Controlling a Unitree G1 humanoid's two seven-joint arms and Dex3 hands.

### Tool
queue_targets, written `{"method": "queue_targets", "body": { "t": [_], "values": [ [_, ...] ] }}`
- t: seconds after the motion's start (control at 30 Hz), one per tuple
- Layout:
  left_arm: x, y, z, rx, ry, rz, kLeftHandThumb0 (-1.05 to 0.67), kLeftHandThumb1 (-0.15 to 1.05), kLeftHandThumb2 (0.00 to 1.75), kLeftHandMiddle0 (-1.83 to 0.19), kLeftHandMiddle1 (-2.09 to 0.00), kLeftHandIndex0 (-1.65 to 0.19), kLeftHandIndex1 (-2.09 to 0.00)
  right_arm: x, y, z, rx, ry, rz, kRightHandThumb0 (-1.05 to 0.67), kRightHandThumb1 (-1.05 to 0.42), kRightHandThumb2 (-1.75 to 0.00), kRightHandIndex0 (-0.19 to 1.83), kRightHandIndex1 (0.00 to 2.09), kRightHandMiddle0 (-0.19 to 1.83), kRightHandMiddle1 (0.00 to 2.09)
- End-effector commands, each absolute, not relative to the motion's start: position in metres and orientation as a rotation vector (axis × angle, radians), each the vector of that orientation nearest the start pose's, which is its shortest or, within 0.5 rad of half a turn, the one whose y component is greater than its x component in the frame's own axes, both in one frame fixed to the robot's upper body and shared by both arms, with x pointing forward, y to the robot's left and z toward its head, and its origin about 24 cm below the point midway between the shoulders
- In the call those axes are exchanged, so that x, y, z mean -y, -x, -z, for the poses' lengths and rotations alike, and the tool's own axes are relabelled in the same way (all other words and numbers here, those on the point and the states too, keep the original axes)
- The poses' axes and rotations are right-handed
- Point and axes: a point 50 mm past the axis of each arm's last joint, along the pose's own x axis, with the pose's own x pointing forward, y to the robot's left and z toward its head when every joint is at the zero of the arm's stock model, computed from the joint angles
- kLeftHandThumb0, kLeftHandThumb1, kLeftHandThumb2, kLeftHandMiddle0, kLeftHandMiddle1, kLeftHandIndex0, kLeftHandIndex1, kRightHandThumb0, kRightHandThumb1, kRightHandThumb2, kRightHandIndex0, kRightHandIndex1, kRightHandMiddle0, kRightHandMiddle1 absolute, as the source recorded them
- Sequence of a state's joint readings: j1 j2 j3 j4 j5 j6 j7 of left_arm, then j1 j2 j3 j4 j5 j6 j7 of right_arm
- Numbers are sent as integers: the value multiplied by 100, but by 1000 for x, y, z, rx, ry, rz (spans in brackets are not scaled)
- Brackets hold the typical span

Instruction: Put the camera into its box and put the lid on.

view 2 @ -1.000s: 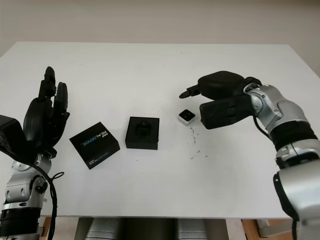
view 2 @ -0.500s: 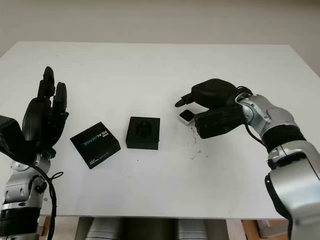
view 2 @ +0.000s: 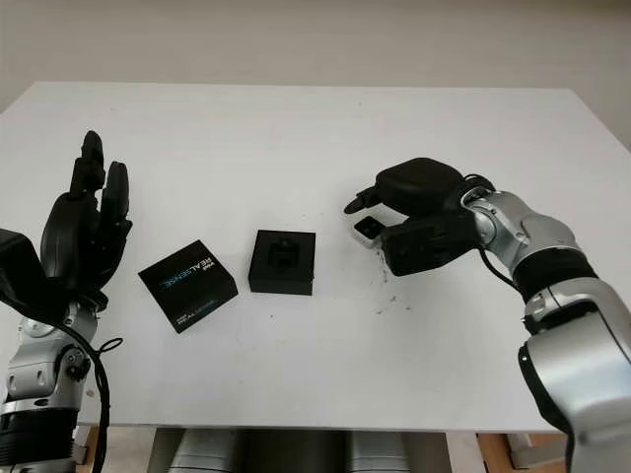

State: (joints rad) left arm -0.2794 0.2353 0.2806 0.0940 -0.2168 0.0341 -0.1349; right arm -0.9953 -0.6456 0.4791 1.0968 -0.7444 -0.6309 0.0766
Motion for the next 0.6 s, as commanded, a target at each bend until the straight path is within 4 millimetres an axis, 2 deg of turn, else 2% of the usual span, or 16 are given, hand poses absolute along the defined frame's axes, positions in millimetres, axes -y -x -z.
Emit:
{"method": "queue_targets", "body": {
  "t": [0.0,0.37,0.43,0.5,0.57],
  "values": [
    [-241,-300,-119,228,12,-78,-78,105,40,19,0,19,0,207,-387,-148,225,1564,-529,-26,-85,-6,60,22,70,13],
    [-243,-300,-121,232,2,-76,-78,105,42,19,0,19,0,210,-387,-139,194,1594,-531,-28,-89,-6,54,29,74,17],
    [-243,-300,-121,232,8,-74,-77,105,41,19,0,19,0,211,-386,-137,193,1590,-527,-29,-90,-5,45,47,69,29],
    [-243,-300,-121,229,7,-75,-78,105,40,19,0,19,0,211,-386,-135,195,1587,-523,-29,-90,-5,32,74,53,61],
    [-243,-300,-122,231,-2,-75,-78,105,40,19,0,19,0,210,-385,-134,205,1586,-523,-29,-89,-5,29,81,48,76]
  ]
}}
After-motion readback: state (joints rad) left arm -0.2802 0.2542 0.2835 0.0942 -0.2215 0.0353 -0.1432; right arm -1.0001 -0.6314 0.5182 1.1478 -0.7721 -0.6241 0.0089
